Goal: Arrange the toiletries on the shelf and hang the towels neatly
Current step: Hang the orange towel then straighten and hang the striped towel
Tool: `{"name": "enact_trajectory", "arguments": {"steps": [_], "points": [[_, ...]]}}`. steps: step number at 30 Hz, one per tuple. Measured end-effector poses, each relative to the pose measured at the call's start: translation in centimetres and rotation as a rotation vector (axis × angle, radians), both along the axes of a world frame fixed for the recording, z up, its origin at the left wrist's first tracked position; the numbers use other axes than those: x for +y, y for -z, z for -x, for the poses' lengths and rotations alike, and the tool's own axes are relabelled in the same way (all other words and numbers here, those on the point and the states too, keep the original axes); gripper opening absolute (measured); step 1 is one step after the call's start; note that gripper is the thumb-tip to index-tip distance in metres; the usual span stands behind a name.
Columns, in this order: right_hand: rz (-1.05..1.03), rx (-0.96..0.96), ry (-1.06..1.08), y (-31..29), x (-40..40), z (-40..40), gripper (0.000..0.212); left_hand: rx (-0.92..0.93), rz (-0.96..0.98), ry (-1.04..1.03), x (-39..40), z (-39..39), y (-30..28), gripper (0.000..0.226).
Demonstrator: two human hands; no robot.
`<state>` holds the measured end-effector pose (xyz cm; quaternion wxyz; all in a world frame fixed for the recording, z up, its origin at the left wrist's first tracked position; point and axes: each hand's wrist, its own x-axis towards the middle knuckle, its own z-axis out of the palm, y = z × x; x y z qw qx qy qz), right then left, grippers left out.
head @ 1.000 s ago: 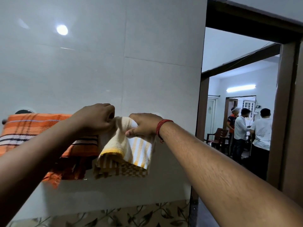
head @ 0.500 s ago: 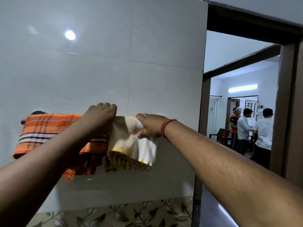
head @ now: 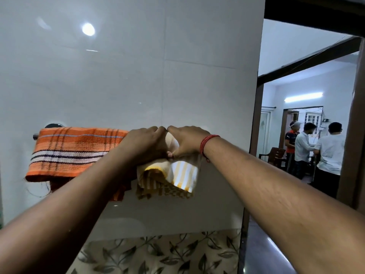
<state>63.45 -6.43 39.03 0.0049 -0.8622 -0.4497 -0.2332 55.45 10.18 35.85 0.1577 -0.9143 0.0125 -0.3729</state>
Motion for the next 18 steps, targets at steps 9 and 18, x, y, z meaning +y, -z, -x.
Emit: {"name": "enact_trajectory", "arguments": {"steps": [9, 18], "points": [[-0.486, -0.074, 0.07, 5.6, -3.2, -1.1, 0.078, -0.032, 0.017, -0.025, -0.9, 0.9, 0.9, 0.082], [-1.451, 0.569, -0.163, 17.3, -0.5, 1.5, 0.035, -0.327, 0.364, 0.109, -4.6, 2.5, 12.5, 0.078]]}}
